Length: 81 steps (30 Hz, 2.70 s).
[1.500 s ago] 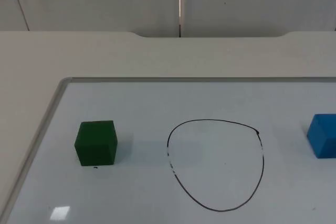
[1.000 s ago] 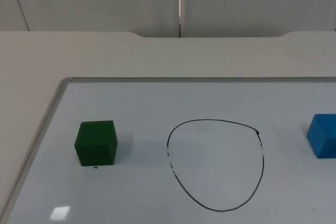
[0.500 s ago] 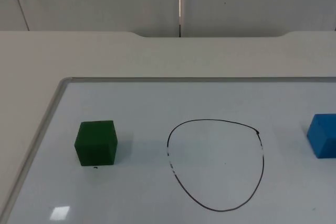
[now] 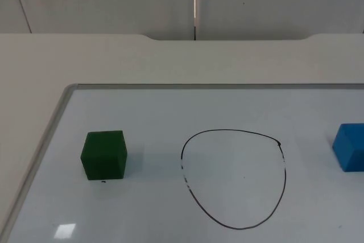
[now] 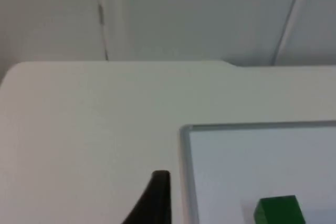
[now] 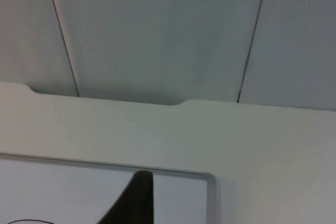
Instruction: Push the two cubes into the marked area.
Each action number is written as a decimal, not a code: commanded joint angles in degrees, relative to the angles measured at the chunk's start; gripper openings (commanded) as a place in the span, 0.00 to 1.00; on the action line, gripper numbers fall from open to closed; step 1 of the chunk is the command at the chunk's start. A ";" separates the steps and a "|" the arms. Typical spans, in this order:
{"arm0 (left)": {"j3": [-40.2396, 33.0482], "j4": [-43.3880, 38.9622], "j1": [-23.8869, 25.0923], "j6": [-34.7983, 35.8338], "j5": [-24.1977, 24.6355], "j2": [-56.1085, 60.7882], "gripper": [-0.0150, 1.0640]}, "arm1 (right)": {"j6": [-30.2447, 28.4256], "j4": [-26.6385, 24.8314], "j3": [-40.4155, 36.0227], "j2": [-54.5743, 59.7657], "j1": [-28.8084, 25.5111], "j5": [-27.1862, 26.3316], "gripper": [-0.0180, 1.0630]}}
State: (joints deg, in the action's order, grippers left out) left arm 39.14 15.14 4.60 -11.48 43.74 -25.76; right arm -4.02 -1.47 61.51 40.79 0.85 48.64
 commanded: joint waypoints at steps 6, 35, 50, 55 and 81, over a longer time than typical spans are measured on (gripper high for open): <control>3.16 3.82 0.15 -6.87 -0.17 -11.25 0.77 | -0.39 -0.13 0.29 4.42 -0.28 -2.16 0.95; 4.19 2.02 0.02 -5.53 -8.36 -50.77 0.01 | -0.08 -0.16 0.29 4.94 -0.28 -2.11 0.95; 4.19 4.41 -0.24 -6.35 -20.63 -68.75 0.01 | -0.08 -0.16 0.29 5.04 -0.28 -3.78 0.95; 4.19 4.40 -3.16 -7.74 -24.34 -74.60 0.01 | -0.08 -0.16 0.29 5.04 -0.28 -4.56 0.95; 9.23 6.25 -8.00 -7.59 -26.07 -81.70 0.01 | -1.39 0.20 -0.02 10.67 -0.28 4.90 0.95</control>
State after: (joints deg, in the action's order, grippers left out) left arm 48.09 20.29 -3.12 -19.19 18.41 -107.41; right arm -4.97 -1.47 61.40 51.30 0.85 53.04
